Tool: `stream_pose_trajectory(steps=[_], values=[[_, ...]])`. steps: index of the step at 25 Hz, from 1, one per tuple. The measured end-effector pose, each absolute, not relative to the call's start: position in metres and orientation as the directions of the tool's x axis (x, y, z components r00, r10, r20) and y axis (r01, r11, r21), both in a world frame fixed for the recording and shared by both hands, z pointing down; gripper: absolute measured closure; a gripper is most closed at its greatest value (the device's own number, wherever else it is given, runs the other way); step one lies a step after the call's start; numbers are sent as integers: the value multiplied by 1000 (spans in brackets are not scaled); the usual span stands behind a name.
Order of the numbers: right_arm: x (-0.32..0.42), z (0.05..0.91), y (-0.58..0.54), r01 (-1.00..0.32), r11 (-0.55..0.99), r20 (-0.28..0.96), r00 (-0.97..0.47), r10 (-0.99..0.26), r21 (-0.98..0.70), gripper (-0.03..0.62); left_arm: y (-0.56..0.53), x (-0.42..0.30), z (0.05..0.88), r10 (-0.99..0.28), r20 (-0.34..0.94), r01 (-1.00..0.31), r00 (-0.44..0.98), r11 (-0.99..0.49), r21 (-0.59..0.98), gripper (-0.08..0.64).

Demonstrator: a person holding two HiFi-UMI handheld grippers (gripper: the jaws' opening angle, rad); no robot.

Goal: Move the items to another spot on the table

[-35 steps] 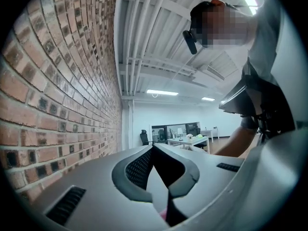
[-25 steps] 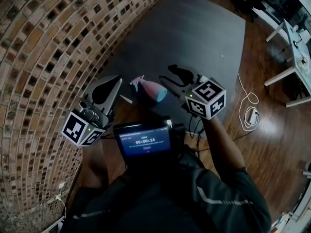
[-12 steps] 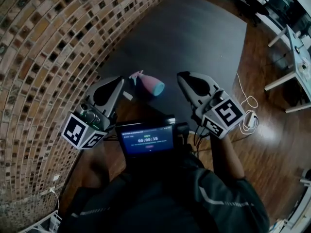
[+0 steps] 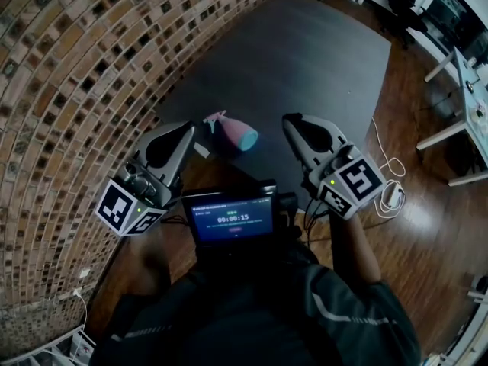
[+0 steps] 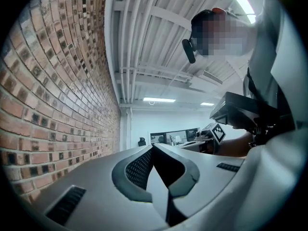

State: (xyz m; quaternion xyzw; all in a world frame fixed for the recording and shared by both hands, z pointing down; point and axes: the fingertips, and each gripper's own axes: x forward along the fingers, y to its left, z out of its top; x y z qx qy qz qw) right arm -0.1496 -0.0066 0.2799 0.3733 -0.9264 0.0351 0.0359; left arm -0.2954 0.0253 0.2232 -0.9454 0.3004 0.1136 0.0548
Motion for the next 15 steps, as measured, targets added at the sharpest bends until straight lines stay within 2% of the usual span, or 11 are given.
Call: stream_pose_trajectory(steps=[15], values=[[-150, 297, -6, -692, 722, 95, -721, -686, -35, 594, 27, -300, 242, -564, -246, -590, 788, -806, -40, 563]])
